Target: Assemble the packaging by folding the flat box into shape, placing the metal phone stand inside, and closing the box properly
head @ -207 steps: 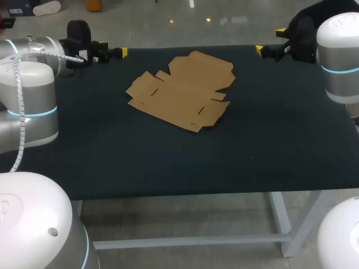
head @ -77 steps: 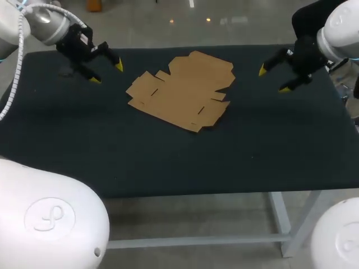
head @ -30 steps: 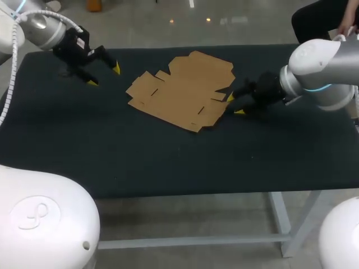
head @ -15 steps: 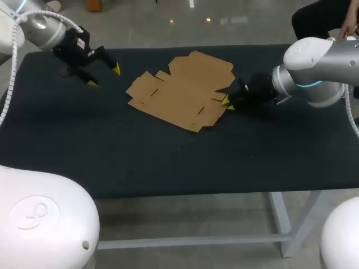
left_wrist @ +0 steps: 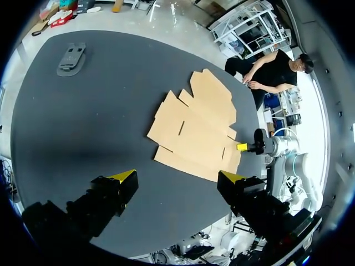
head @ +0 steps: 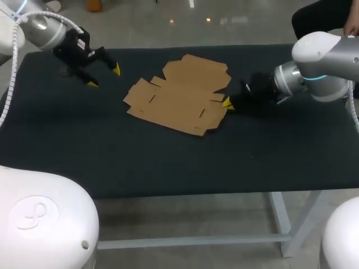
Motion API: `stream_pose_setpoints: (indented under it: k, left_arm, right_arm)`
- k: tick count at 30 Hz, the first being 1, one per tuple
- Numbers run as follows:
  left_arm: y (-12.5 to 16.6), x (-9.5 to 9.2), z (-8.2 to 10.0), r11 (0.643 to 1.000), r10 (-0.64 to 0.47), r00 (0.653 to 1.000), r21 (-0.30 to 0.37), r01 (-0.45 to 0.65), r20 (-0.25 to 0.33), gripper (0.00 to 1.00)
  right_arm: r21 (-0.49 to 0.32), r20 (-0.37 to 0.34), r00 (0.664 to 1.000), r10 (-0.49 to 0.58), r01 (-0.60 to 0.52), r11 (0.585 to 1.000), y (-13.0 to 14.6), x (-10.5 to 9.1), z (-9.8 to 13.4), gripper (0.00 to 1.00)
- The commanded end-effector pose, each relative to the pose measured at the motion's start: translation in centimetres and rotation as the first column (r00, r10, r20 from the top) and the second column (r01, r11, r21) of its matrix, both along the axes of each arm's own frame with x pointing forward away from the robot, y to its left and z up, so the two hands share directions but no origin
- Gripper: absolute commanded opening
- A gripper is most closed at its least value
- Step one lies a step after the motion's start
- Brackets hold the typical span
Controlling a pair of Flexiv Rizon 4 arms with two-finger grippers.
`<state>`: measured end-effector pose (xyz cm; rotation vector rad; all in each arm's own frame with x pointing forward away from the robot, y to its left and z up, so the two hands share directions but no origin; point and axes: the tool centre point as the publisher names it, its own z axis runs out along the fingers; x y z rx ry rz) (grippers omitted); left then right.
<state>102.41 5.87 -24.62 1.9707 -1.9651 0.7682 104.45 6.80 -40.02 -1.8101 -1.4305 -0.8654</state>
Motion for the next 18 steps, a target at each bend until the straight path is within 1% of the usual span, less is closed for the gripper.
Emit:
stream_pose_setpoints:
  k: [1, 2, 5, 7, 11, 15, 16, 17, 18]
  left_arm:
    - [-0.1, 0.1, 0.1, 1.000, -0.001, 1.000, 0.005, 0.001, -0.007, 1.00]
    - [-0.2, 0.1, 0.1, 1.000, -0.002, 1.000, 0.004, 0.002, -0.007, 1.00]
    - [-0.3, 0.1, 0.1, 1.000, -0.003, 1.000, 0.002, 0.003, -0.005, 1.00]
    - [-0.4, 0.0, 0.1, 1.000, -0.004, 1.000, 0.001, 0.004, -0.004, 1.00]
    - [-0.5, -0.3, -0.1, 1.000, -0.001, 1.000, 0.000, 0.001, -0.005, 1.00]
    - [-0.7, -0.8, -0.2, 1.000, -0.001, 1.000, 0.002, 0.001, 0.000, 1.00]
    - [-0.7, -1.0, -0.2, 1.000, 0.000, 1.000, 0.002, 0.000, 0.003, 1.00]
    - [-0.8, -1.1, -0.3, 1.000, 0.000, 1.000, 0.003, 0.000, 0.006, 1.00]
    - [-0.8, -1.2, -0.3, 1.000, 0.003, 1.000, 0.006, -0.003, 0.009, 1.00]
  right_arm:
    - [0.028, -0.021, 0.997, 0.074, -0.073, 0.997, -0.9, -0.5, 0.4, 0.00]
    - [0.036, -0.022, 0.996, 0.086, -0.085, 0.996, -0.9, -0.7, 0.6, 0.00]
    - [0.026, -0.016, 0.993, 0.113, -0.113, 0.993, -1.2, -1.6, 1.1, 0.00]
    - [0.000, -0.014, 0.993, 0.119, -0.119, 0.993, -1.3, -2.1, 1.3, 0.00]
    - [-0.009, -0.018, 0.988, 0.150, -0.150, 0.989, -1.6, -3.4, 1.4, 0.00]
    - [-0.015, -0.026, 0.984, 0.174, -0.175, 0.984, -1.9, -4.1, 1.4, 0.00]
    - [-0.022, -0.025, 0.984, 0.175, -0.176, 0.984, -1.9, -4.2, 1.3, 0.02]
    - [-0.023, -0.027, 0.983, 0.181, -0.182, 0.983, -2.0, -4.3, 1.3, 0.29]
    - [-0.025, -0.029, 0.983, 0.182, -0.183, 0.983, -2.1, -4.3, 1.3, 0.45]
